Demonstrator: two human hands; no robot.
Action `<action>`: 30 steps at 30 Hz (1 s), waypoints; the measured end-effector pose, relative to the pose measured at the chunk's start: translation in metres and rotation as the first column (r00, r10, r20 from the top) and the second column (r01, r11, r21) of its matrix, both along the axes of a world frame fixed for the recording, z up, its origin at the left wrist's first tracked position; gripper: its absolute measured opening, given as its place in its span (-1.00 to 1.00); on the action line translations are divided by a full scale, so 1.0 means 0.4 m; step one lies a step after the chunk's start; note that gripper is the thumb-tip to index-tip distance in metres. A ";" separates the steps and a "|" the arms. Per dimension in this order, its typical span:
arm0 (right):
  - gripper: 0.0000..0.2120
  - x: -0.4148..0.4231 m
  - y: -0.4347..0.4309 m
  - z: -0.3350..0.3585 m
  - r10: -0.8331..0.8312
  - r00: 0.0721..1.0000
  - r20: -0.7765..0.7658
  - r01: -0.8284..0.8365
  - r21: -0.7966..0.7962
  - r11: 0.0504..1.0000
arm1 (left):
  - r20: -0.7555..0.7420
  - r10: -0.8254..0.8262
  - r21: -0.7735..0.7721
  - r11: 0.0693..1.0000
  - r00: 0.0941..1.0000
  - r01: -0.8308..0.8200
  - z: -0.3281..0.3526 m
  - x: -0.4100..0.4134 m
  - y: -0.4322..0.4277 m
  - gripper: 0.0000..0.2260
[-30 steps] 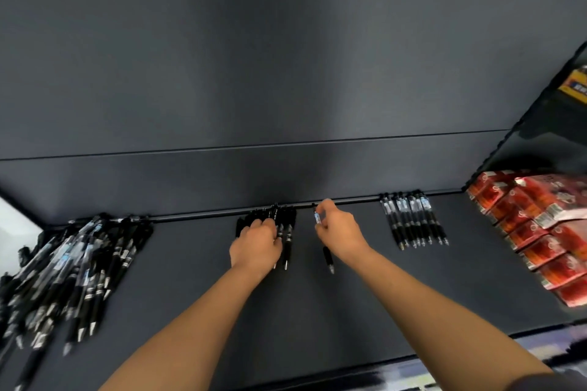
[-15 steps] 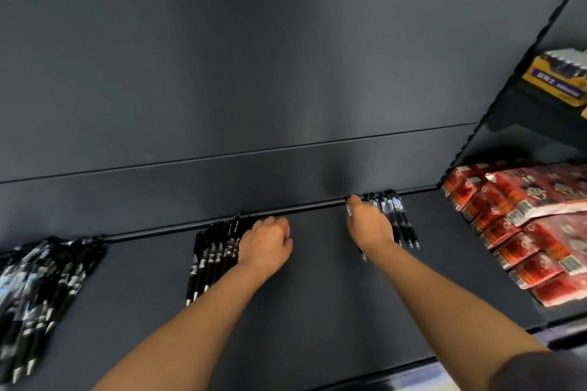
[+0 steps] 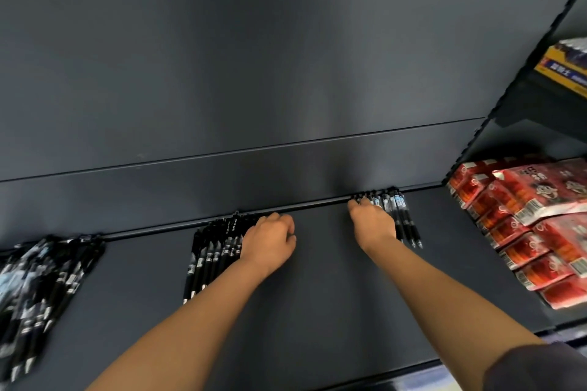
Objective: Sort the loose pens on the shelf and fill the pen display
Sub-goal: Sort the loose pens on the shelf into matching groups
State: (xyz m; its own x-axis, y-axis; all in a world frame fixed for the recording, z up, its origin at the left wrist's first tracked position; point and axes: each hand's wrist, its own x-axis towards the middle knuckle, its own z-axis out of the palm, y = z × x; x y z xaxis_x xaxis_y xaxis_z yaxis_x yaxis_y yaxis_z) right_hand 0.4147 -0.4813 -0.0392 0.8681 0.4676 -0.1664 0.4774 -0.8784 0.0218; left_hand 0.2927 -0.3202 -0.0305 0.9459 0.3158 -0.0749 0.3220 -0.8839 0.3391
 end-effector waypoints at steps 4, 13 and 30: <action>-0.68 -0.018 0.017 -0.003 0.044 0.998 0.053 -0.043 -0.003 0.999 | 0.004 0.014 0.000 1.000 1.000 -0.014 -0.004 -0.014 0.023 -0.86; -0.70 -0.119 0.144 0.051 0.163 0.976 0.146 -0.182 0.126 0.975 | 0.079 -0.019 0.032 0.999 0.997 0.017 0.020 -0.077 0.115 -0.85; -0.71 -0.515 0.654 0.078 0.429 0.901 -0.062 -0.394 0.299 0.869 | 0.069 0.131 0.098 0.986 0.989 -0.137 0.050 -0.513 0.586 -0.86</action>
State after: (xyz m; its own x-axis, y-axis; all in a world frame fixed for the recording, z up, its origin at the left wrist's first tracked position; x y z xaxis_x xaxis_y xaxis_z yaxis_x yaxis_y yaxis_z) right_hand 0.2089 -0.2199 -0.0081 0.5677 0.8201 -0.0721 0.7800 -0.5638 -0.2715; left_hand 0.0877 -0.0857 -0.0105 0.8961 0.4433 0.0216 0.4213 -0.8650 0.2724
